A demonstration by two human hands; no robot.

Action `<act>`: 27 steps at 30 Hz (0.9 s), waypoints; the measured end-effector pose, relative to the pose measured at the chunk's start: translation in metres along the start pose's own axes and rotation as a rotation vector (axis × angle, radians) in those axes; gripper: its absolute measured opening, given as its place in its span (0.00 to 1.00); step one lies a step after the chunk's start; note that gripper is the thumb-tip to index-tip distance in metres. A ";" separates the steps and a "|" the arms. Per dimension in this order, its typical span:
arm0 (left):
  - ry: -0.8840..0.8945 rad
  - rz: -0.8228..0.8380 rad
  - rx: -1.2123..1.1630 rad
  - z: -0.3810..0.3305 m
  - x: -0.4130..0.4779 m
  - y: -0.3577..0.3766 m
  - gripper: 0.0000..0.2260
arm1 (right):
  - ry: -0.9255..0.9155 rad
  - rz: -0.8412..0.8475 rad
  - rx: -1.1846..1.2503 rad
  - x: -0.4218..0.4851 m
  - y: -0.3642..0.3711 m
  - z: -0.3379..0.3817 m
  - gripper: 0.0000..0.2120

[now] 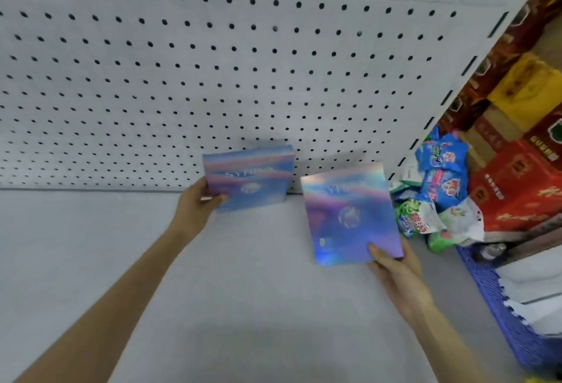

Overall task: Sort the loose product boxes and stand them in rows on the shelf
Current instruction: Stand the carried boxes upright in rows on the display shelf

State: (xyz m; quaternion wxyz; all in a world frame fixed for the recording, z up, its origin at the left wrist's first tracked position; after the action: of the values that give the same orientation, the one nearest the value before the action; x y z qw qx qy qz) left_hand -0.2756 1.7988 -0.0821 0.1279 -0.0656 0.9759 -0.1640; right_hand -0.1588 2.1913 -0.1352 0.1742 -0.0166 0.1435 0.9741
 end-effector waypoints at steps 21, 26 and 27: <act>-0.097 0.184 0.033 -0.003 0.039 -0.013 0.09 | 0.016 0.462 -0.404 0.051 0.018 0.030 0.20; -0.117 0.159 0.034 0.008 0.042 -0.019 0.09 | -0.035 0.301 -0.282 0.065 0.007 0.030 0.19; -0.127 0.150 0.030 0.012 0.042 -0.018 0.08 | -0.068 0.271 -0.293 0.069 0.007 0.031 0.18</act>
State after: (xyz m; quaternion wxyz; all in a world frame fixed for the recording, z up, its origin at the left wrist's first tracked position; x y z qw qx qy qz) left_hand -0.3111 1.7708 -0.0960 0.2026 -0.0010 0.9654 -0.1641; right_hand -0.2257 2.2167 -0.1089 0.0421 0.0105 -0.0049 0.9990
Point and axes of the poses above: each hand's wrist, its own x-axis towards the middle knuckle, its own y-axis out of the palm, z = x × y, the point moved 9 cm from there along x, towards the middle knuckle, and after that the axes turned 14 degrees about -y, right-handed, at the moved point
